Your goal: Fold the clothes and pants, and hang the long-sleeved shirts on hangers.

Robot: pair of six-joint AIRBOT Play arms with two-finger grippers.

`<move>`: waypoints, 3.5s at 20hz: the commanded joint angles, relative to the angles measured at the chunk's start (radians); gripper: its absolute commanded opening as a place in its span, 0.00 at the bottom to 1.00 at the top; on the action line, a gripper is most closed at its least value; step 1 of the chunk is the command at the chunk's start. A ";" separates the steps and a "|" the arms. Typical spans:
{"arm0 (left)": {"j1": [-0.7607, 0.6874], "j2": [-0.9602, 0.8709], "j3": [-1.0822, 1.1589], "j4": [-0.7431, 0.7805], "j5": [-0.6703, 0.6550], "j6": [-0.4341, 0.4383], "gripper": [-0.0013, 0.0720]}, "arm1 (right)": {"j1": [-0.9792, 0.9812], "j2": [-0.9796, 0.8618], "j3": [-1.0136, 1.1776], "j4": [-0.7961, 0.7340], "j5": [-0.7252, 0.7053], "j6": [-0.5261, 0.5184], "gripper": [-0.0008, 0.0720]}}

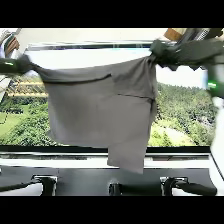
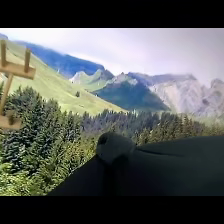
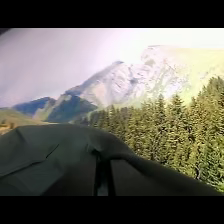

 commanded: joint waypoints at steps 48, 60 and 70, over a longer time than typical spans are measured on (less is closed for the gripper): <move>0.336 0.433 -0.832 -0.173 -0.211 0.205 0.74 | -0.349 0.153 -1.137 0.474 -0.008 -0.711 0.07; 0.497 0.294 -1.036 -0.243 -0.032 0.390 0.74 | -0.348 0.273 -1.137 0.472 -0.110 -0.650 0.07; 0.433 0.212 -1.037 -0.302 0.012 0.408 0.74 | -0.348 0.277 -1.137 0.476 -0.156 -0.634 0.07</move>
